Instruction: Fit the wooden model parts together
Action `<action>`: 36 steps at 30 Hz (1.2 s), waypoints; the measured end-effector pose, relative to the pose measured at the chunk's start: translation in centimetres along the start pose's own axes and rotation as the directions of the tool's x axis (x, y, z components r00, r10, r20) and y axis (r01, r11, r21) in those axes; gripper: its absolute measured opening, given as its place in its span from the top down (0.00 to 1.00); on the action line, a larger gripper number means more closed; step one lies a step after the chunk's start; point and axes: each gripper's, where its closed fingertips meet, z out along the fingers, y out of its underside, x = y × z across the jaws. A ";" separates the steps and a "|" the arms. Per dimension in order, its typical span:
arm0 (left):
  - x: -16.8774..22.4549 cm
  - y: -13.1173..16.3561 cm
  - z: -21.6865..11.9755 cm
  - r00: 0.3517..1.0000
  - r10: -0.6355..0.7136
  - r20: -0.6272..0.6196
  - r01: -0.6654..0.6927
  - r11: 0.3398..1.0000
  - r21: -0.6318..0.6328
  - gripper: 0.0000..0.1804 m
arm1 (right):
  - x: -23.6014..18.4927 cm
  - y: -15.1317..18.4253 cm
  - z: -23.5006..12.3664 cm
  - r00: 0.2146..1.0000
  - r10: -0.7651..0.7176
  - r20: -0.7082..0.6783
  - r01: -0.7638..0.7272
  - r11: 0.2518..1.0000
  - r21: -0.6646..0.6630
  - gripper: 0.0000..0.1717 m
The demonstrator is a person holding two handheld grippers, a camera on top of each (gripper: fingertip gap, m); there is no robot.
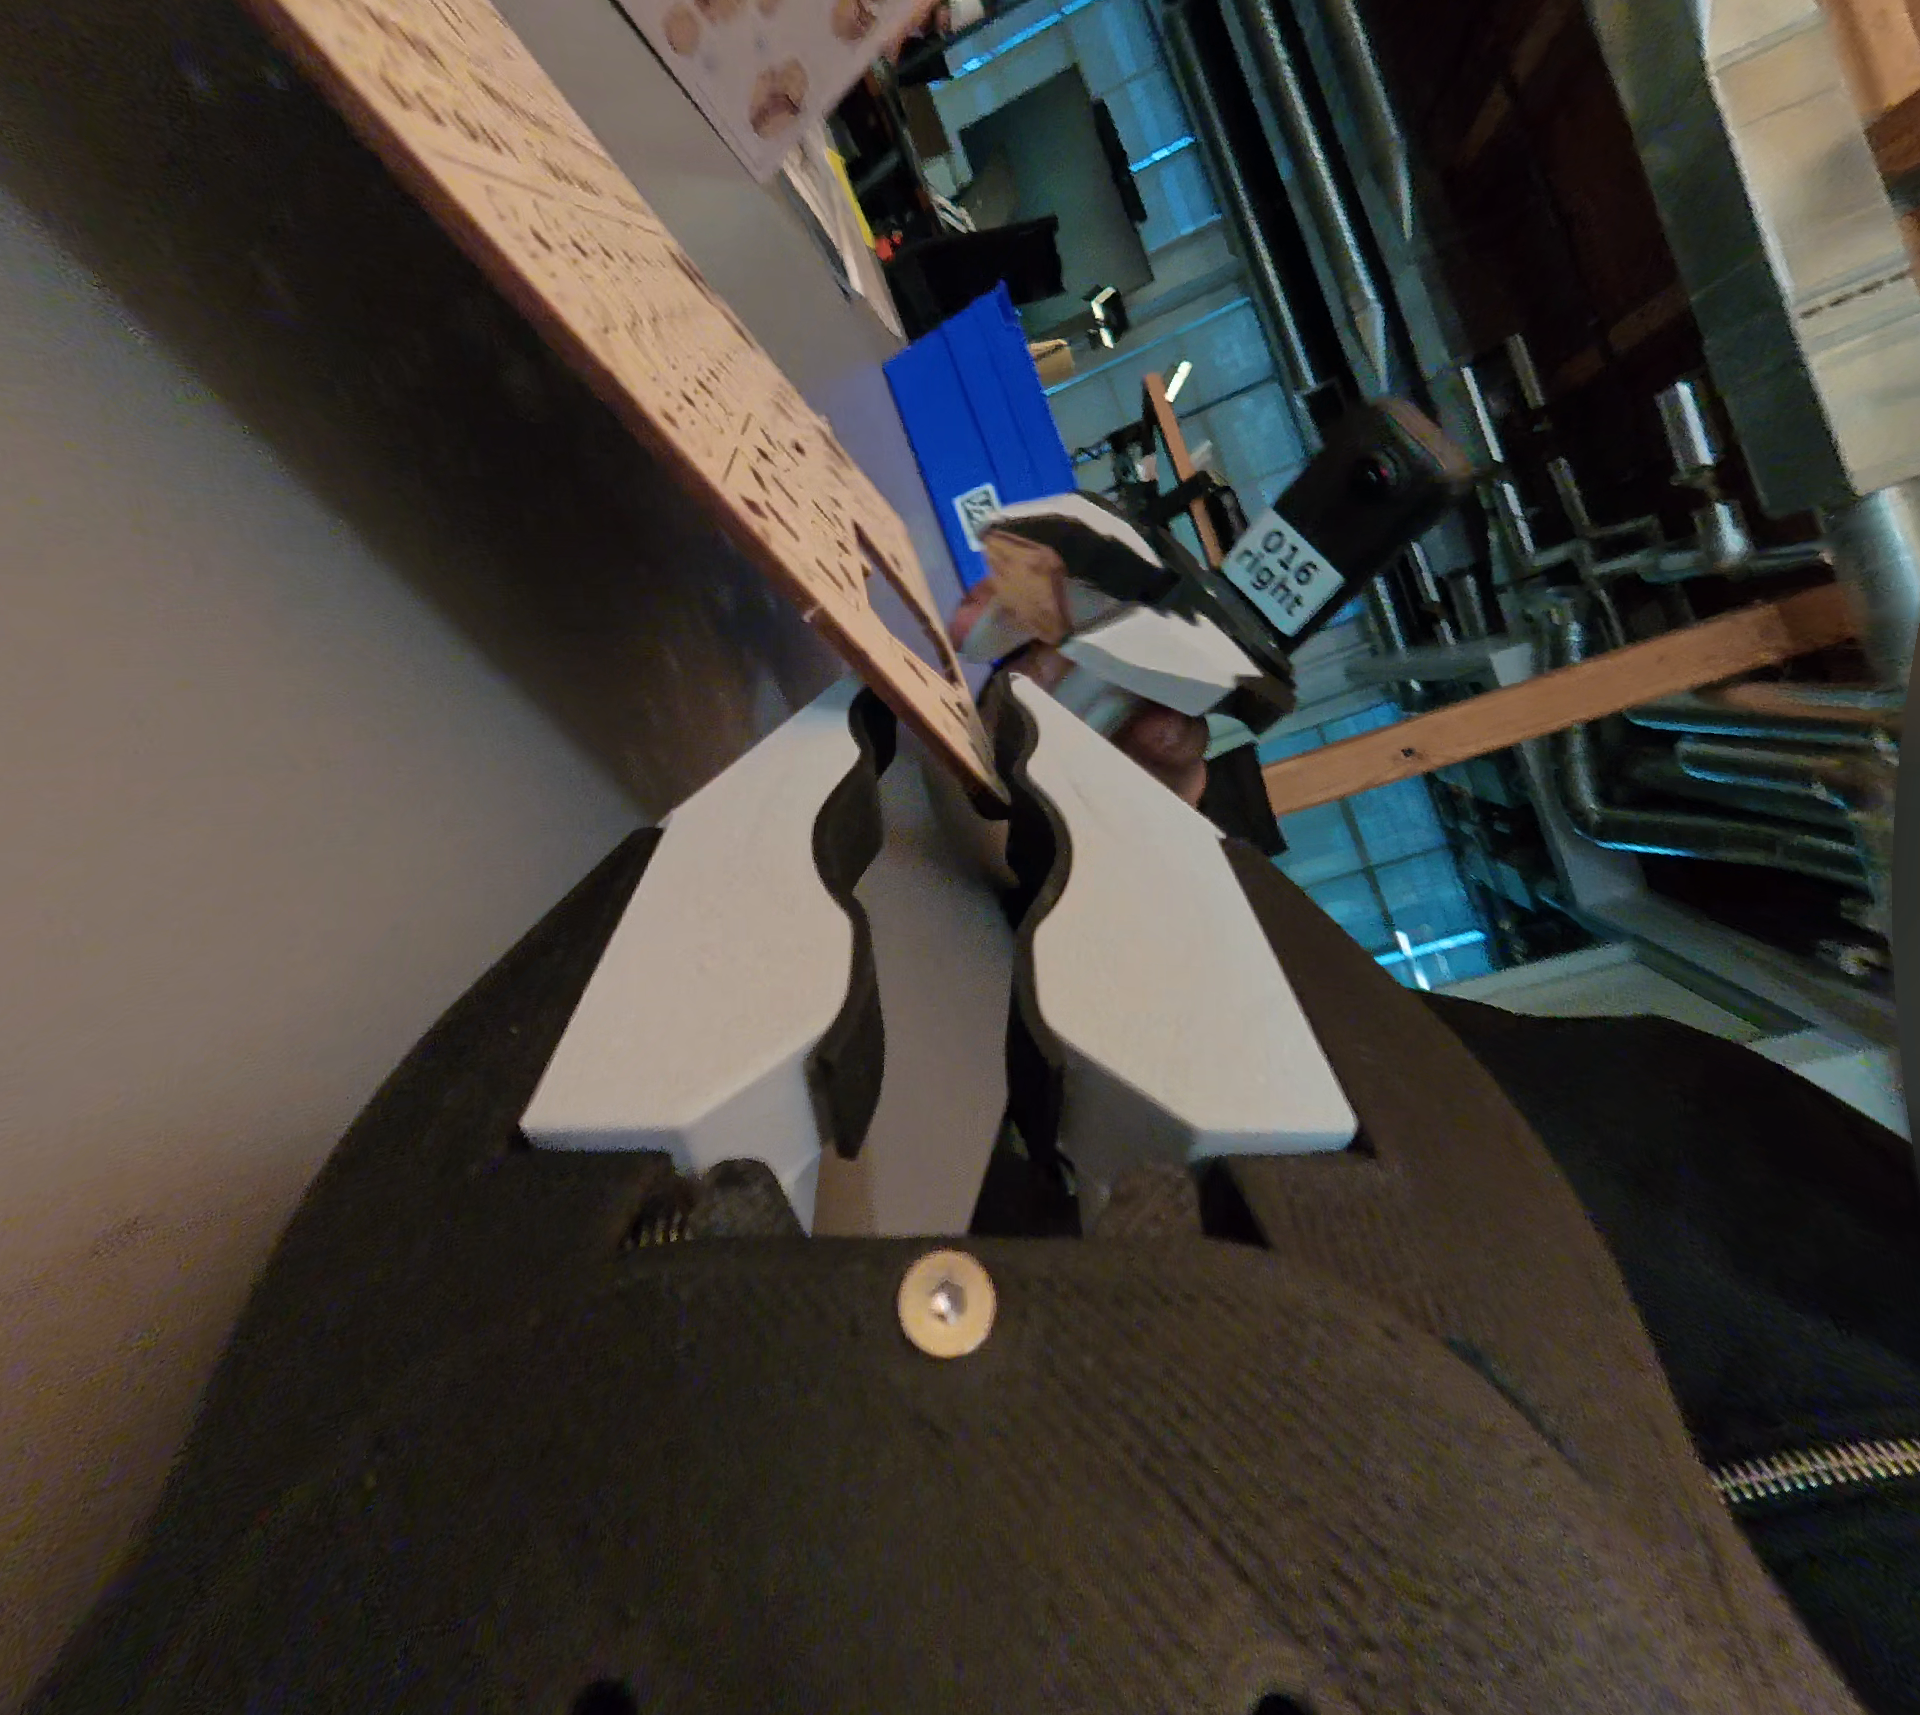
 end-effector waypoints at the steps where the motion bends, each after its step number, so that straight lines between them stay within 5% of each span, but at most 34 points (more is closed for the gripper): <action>1: -0.5 -0.6 -0.6 0.999 0.014 0.033 -0.014 1.000 0.010 0.91 | 0.0 -0.5 -0.3 1.000 -0.009 -0.001 0.009 0.999 0.030 0.82; 5: -3.8 -2.6 -3.4 0.948 0.152 0.278 -0.148 0.988 -0.033 0.80 | 0.3 -0.8 -1.2 0.991 -0.113 -0.077 0.119 0.990 0.070 0.83; 10: -6.7 -4.0 -6.9 0.758 0.277 0.590 -0.259 0.959 -0.118 0.61 | 0.0 0.4 -1.1 0.925 -0.329 -0.188 0.337 0.942 0.009 0.83; 15: -5.1 -4.3 -8.4 0.653 0.322 0.686 -0.360 0.928 -0.093 0.52 | -0.9 1.0 -0.6 0.888 -0.416 -0.197 0.423 0.906 -0.007 0.83; 19: -6.2 -4.7 -10.7 0.633 0.242 0.735 -0.322 0.946 -0.034 0.50 | -1.7 1.1 -0.3 0.885 -0.431 -0.177 0.438 0.899 0.003 0.83; 21: -4.7 -4.8 -10.3 0.728 0.208 0.653 -0.306 0.951 0.038 0.54 | -2.2 0.6 -0.5 0.883 -0.437 -0.172 0.449 0.893 0.035 0.83; 23: -1.2 -3.5 -7.8 0.887 0.200 0.417 -0.251 0.965 0.071 0.67 | -2.9 0.3 -0.6 0.881 -0.446 -0.157 0.461 0.885 0.070 0.83; 25: 1.7 -1.5 -5.0 0.972 0.147 0.186 -0.157 0.987 0.041 0.68 | -3.6 0.2 -0.4 0.872 -0.470 -0.138 0.484 0.871 0.087 0.83; 28: 3.2 1.7 -1.3 0.992 0.122 0.032 -0.119 0.990 -0.076 0.57 | -4.5 0.5 -0.1 0.846 -0.519 -0.119 0.530 0.843 0.087 0.83; 30: 4.0 3.2 0.4 0.994 0.095 -0.046 -0.100 0.987 -0.125 0.60 | -5.0 0.8 0.1 0.844 -0.528 -0.094 0.536 0.840 0.089 0.83; 34: 4.7 3.2 1.4 0.990 0.033 -0.138 -0.047 0.994 -0.096 0.97 | -5.6 0.4 -0.3 0.859 -0.506 -0.076 0.511 0.847 0.144 0.83; 36: 4.8 2.6 1.0 0.988 0.020 -0.155 -0.030 0.998 -0.061 1.00 | -5.3 -0.7 -1.1 0.909 -0.410 -0.076 0.416 0.879 0.231 0.83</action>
